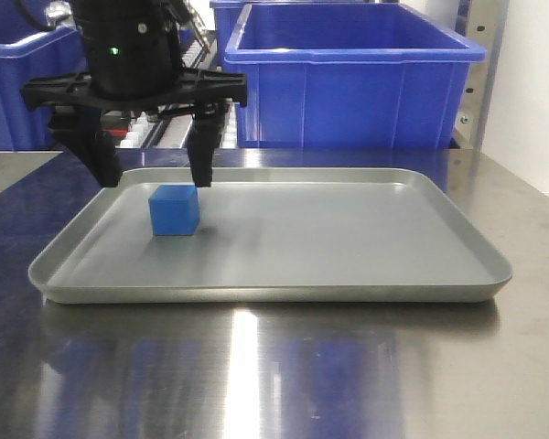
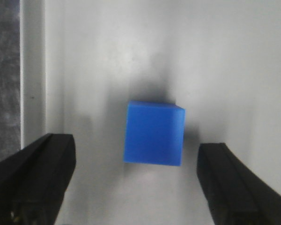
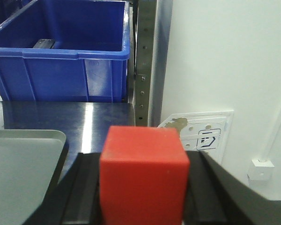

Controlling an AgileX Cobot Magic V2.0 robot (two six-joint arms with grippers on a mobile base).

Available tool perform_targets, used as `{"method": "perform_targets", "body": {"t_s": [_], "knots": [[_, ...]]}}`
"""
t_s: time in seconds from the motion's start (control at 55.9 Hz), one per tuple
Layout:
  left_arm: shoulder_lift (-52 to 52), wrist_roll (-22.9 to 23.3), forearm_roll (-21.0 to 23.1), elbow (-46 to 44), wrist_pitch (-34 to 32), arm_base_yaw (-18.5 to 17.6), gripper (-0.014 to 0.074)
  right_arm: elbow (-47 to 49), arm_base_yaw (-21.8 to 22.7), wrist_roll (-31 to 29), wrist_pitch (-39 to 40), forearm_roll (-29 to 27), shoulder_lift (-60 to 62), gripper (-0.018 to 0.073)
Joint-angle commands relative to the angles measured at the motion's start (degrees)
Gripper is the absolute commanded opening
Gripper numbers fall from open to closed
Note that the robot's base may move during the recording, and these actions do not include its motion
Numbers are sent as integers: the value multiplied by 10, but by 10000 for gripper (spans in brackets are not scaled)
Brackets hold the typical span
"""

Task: Sort and place red and blue blocks on shelf
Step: 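Lower the left gripper onto the blue cube and close it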

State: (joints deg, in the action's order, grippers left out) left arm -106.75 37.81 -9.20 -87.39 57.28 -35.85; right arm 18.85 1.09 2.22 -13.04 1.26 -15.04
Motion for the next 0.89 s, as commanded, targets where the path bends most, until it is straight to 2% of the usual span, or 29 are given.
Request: {"method": "perform_targets", "body": {"t_s": [0.0, 0.179, 0.716, 0.877], "knots": [[24, 7, -3, -21, -26, -3, 593, 17, 1, 0, 48, 6, -5, 374], [13, 7, -3, -21, -40, -3, 561, 17, 1, 0, 48, 6, -5, 374], [-18, 7, -10, -21, -52, -1, 559, 17, 1, 0, 48, 6, -5, 374], [-19, 7, -10, -21, -51, 1, 470, 17, 1, 0, 48, 6, -5, 374]]}}
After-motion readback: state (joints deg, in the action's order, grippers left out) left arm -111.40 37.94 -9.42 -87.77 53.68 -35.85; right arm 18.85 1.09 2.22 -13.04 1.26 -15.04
